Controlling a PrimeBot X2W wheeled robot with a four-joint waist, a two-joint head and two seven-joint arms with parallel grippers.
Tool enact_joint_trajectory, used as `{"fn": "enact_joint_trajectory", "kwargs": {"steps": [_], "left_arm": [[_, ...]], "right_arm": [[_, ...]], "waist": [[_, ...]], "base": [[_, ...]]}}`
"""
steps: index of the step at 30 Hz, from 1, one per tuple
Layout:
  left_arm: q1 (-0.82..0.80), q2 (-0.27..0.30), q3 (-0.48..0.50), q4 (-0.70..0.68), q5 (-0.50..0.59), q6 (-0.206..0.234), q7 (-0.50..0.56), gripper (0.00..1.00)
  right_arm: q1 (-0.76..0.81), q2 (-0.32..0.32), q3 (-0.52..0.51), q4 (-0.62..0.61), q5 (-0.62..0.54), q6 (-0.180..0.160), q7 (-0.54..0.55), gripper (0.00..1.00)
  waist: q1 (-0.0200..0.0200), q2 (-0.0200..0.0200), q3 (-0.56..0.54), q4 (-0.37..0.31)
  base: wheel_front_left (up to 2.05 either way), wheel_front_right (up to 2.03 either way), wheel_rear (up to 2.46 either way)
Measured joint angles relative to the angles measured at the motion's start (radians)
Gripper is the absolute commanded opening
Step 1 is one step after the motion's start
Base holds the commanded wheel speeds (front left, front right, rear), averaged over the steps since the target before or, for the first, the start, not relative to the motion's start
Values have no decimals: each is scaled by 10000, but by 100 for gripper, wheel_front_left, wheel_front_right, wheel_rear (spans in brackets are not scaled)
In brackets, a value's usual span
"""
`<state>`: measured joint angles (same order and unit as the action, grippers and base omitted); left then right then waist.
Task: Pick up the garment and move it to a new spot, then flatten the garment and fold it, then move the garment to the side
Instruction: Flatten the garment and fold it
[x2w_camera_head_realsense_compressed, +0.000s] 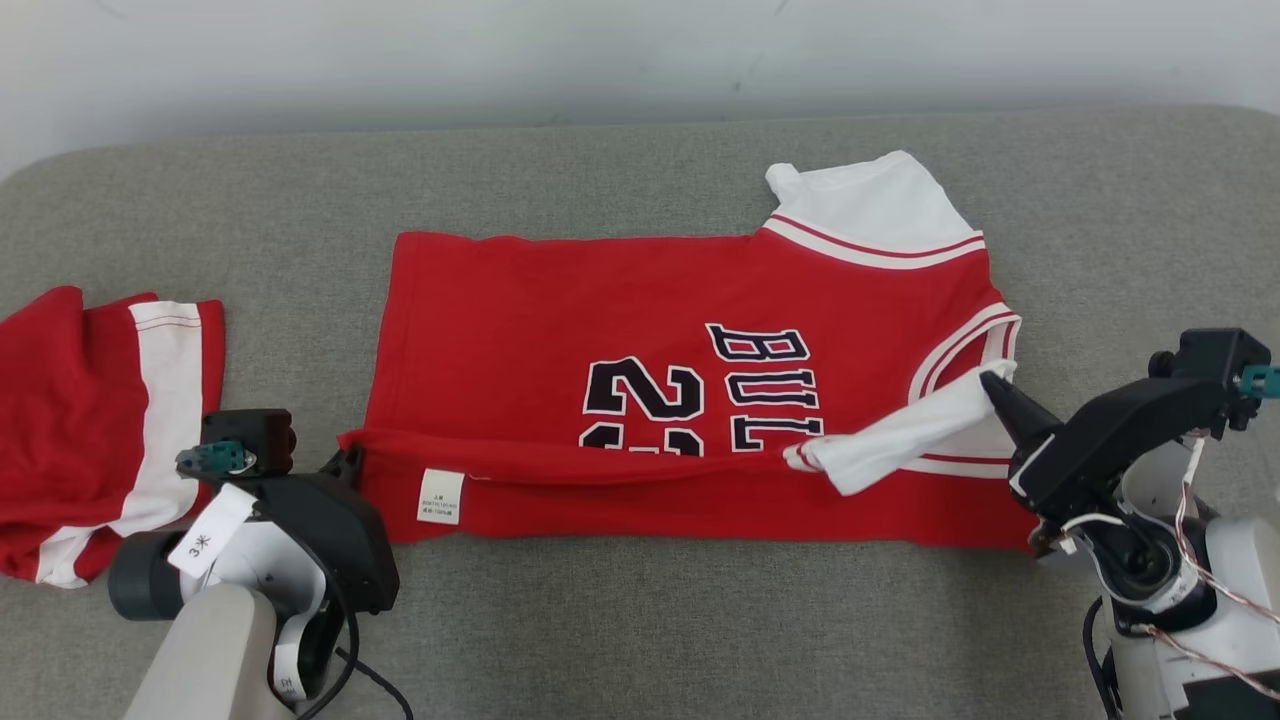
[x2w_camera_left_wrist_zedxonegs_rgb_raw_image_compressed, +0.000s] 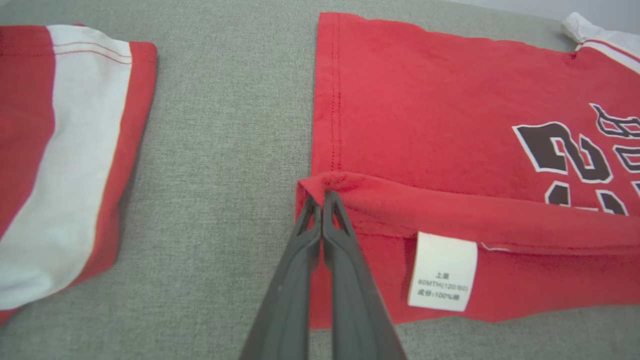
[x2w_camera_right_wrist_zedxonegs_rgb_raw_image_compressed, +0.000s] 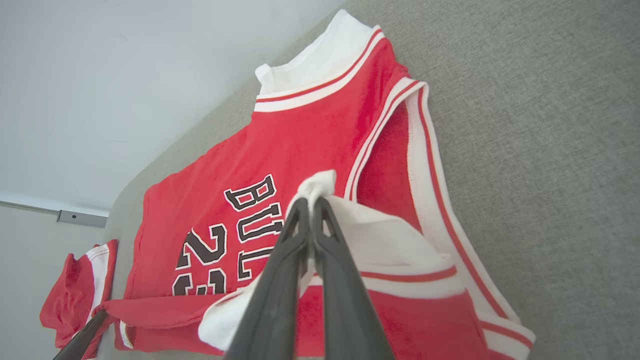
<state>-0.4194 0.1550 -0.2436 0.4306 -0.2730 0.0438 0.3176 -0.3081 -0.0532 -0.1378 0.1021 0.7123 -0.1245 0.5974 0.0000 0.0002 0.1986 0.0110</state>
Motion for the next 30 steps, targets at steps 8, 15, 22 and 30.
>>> {"fn": "enact_joint_trajectory", "kwargs": {"steps": [8,15,22,30], "left_arm": [[-192,-84,-2,359,13,0,-203,0],[-409,-174,-117,560,88,-94,-675,100],[-397,-88,52,713,90,-77,-1388,100],[417,-31,38,779,102,-77,-2025,100]], "right_arm": [[-769,4,153,838,-15,-2,-462,0],[-771,10,301,1358,-121,-2,-892,100],[-776,10,167,1490,-88,-2,-1526,100],[-333,13,102,1285,-67,48,-2059,100]], "waist": [[0,0,19,135],[0,-1,-40,204],[0,-1,-322,191],[0,-2,-748,113]], "base": [[0,0,0],[0,0,0],[0,0,0],[0,0,0]]}}
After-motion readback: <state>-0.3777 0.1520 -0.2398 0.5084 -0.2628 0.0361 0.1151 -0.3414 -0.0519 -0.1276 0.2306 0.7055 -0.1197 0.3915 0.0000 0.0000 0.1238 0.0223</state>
